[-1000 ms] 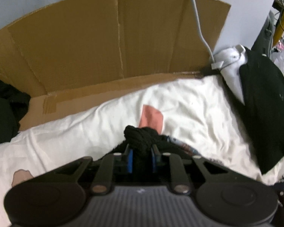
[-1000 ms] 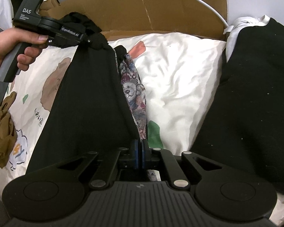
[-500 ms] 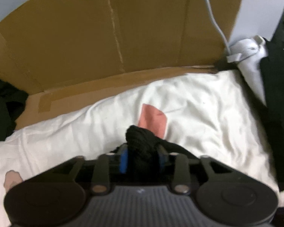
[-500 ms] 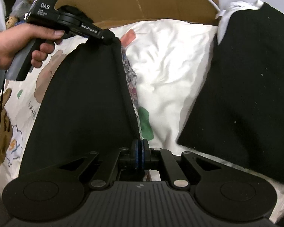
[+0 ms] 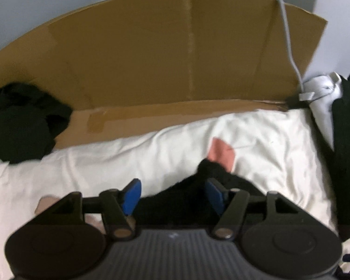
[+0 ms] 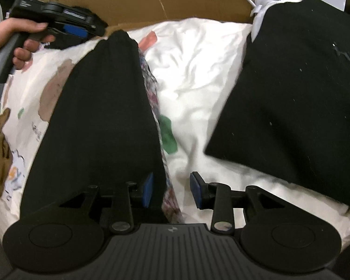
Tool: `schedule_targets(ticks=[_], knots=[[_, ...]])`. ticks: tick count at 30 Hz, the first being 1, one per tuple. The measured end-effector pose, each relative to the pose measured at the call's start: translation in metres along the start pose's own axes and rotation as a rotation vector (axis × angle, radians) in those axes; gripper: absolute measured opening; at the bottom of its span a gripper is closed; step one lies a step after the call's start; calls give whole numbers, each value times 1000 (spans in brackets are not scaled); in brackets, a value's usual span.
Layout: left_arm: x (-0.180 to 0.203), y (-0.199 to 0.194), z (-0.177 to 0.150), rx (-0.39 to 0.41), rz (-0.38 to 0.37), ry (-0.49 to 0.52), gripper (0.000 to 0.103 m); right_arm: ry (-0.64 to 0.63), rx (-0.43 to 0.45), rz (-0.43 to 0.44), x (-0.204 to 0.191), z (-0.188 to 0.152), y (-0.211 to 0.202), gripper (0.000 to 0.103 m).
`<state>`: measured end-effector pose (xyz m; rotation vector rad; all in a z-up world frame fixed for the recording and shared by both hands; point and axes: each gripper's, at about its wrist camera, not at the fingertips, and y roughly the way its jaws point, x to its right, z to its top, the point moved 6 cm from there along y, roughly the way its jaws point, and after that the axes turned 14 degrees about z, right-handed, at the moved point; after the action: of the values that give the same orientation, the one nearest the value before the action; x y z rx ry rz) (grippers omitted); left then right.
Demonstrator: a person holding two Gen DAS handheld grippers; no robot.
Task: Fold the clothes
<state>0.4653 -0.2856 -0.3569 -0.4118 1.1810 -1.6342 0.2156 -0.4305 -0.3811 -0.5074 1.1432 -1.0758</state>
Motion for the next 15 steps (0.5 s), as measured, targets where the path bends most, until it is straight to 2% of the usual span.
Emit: schedule_targets(ticks=[6,13,15], knots=[[-9,4,-21,-57,11,8,69,-11,-24,-35,10,-11,-5,37],[-13,14,-26,-110,42,-14,69,-8,-43,-57,19,-22,-11,37],[-15,17,-27,-124,51,-22,65,0,-44,-54,21,-24,-13,37]])
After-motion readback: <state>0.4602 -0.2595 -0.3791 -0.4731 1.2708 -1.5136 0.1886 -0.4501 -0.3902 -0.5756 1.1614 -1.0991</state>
